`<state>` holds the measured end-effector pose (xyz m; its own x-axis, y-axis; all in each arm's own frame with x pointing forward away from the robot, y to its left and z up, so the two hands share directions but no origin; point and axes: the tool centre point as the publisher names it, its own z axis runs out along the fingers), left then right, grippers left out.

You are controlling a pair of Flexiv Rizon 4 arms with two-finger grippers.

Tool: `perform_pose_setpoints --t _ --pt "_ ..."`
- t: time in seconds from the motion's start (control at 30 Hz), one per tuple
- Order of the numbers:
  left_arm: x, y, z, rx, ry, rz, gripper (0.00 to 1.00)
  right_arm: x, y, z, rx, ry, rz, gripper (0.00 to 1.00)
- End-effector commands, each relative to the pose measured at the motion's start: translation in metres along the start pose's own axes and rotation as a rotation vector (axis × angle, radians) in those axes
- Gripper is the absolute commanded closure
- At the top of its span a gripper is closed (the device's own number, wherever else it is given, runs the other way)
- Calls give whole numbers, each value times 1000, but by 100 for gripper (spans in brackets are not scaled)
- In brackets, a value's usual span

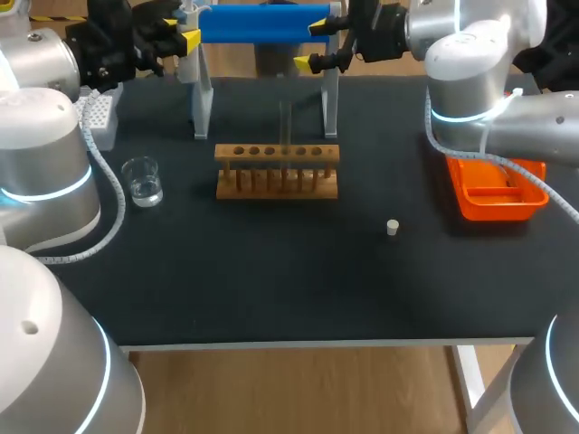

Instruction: Invert the test tube, pick up the pipette, mount the tip to pipette, aspirate from beaker and dispense into the tube, eject the tip, return the pipette, and cap with the stopper.

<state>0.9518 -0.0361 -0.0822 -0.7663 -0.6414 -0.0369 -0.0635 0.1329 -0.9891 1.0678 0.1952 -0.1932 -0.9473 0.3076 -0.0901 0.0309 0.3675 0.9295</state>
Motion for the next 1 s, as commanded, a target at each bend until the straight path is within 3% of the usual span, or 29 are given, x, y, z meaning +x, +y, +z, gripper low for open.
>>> perform_pose_setpoints --t 0.03,0.33,0.77,1.0 --pt "-2 -2 7 -5 -9 -3 100 1 1 2 9 0 -3 0" --pt "-12 -3 25 -23 -40 -38 100 1 1 2 10 0 -3 0" --pt "-37 7 56 -36 -145 -96 100 1 1 2 10 0 -3 0" --pt "-47 16 67 -59 -260 -100 100 1 1 2 10 0 -3 0"
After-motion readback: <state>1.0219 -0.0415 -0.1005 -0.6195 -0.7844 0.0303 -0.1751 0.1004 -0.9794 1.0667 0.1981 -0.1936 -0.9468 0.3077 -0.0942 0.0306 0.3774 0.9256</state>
